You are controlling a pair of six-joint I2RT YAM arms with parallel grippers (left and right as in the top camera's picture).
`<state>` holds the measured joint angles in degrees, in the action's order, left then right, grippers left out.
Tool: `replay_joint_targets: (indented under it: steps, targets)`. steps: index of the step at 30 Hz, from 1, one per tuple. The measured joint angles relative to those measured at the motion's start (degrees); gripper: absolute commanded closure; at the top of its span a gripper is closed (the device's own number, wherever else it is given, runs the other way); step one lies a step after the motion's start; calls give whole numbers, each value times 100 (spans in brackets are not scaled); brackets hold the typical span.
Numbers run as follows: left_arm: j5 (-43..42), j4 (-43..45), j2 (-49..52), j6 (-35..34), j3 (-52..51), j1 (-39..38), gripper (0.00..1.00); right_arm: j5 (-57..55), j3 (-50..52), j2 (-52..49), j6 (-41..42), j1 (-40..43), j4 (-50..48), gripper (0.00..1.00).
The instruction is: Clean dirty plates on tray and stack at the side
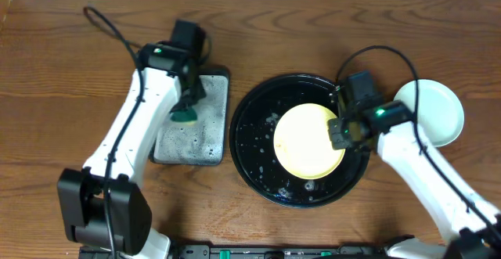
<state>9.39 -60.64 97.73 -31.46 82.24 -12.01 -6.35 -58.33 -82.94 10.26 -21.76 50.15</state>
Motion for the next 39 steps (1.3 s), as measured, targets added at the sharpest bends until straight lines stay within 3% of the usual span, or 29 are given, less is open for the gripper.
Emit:
replay_joint_targets:
  steps: [8,16,18,21,39]
  targets:
    - [-1040,146,87,520,-533,651,62,-1825,0,1088,138,-1268,42,99]
    - [-1401,111,85,780,-533,667,43,-3442,0,1773,-208,-2424,59,99]
    - [-1425,109,85,789,-533,667,30,-3853,0,1775,-282,-2680,59,99]
    - [-1467,109,85,828,-533,667,20,-4402,0,1775,-402,-3027,46,99]
    - [-1506,109,85,837,-533,667,17,-5928,0,1773,-1276,-4140,31,99]
